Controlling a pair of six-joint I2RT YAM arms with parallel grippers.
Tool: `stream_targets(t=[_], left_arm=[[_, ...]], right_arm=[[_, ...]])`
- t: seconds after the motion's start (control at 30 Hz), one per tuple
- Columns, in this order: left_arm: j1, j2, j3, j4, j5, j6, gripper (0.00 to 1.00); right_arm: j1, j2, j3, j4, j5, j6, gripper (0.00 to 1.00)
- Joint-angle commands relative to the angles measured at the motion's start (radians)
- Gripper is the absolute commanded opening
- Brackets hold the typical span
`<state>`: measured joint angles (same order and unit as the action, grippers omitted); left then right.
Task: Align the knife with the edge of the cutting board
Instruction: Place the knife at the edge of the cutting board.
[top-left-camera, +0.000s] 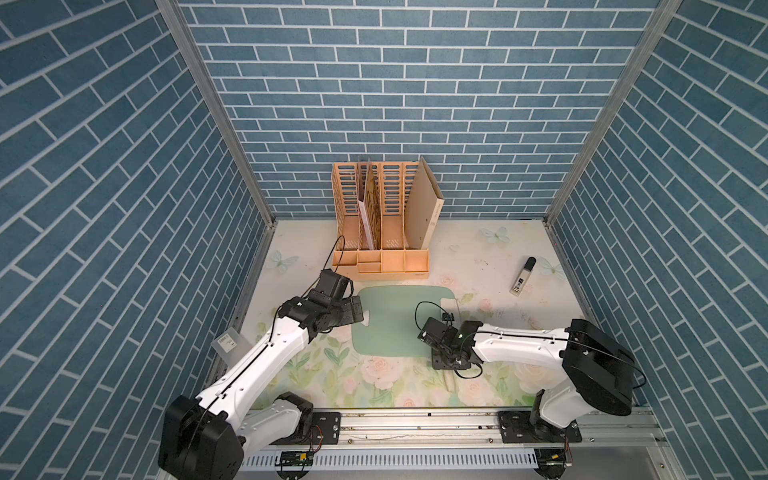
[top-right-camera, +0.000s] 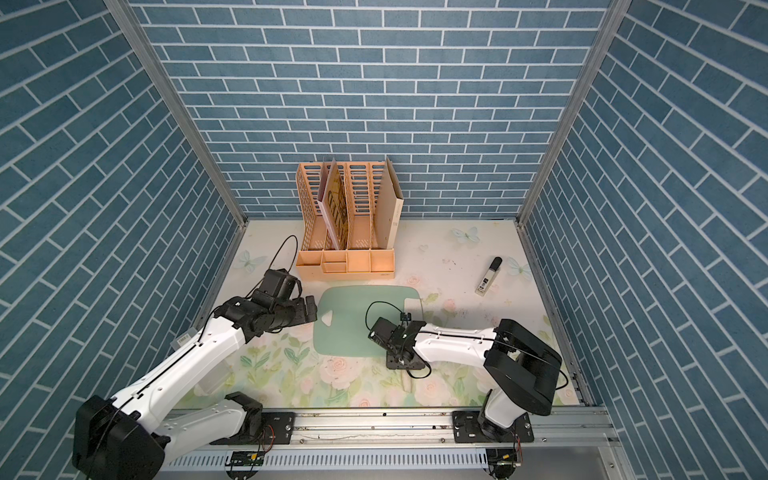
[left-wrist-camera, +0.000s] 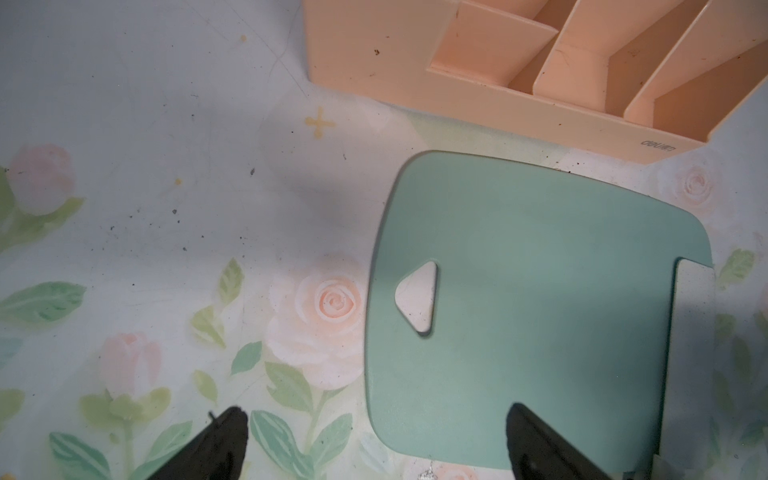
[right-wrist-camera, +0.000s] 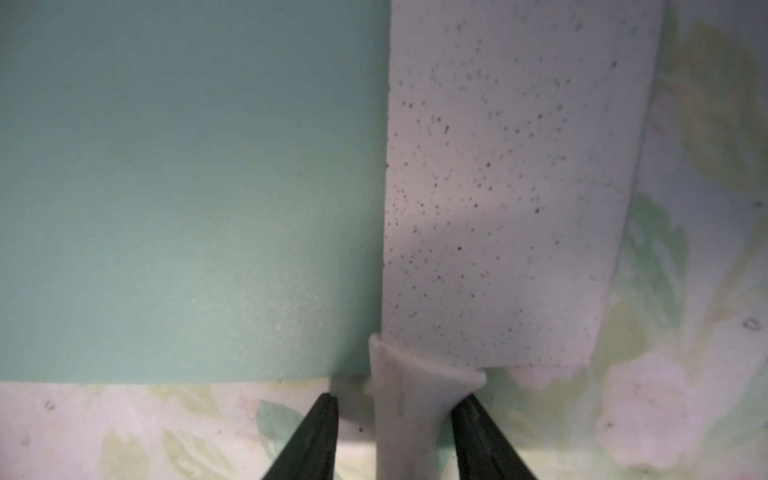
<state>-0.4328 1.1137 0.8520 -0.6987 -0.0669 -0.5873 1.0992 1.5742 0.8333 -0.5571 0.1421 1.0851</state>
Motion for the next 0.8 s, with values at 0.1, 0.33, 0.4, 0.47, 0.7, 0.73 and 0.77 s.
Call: stream_targets(t=[0.1, 0.33, 0.4, 0.47, 0.7, 0.73, 0.77], left_arm=[[-0.009, -0.002, -0.008, -0.018, -0.017, 0.0, 1.0], [-0.008, -0.001, -0.008, -0.018, -0.017, 0.001, 1.0], [-0.01, -0.002, -0.008, -0.018, -0.017, 0.0, 1.0], [-0.009, -0.006, -0.008, -0.018, -0.017, 0.0, 0.99], [-0.01, -0.007, -0.008, -0.018, -0.018, 0.001, 1.0], [-0.011, -0.008, -0.008, -0.017, -0.018, 0.001, 1.0], [-0.01, -0.008, -0.008, -0.016, -0.019, -0.001, 1.0]], right_arm=[[-0.005, 0.04, -0.028, -0.053, -0.008, 0.001, 0.52], [-0.005, 0.038, -0.031, -0.053, -0.008, -0.001, 0.53], [-0.005, 0.035, -0.03, -0.053, -0.008, 0.002, 0.53], [-0.005, 0.033, -0.03, -0.052, -0.006, 0.002, 0.53], [-0.005, 0.032, -0.024, -0.065, -0.007, -0.007, 0.54], [-0.006, 0.031, -0.025, -0.068, -0.007, -0.008, 0.55], [-0.005, 0.03, -0.026, -0.07, -0.006, -0.008, 0.55]])
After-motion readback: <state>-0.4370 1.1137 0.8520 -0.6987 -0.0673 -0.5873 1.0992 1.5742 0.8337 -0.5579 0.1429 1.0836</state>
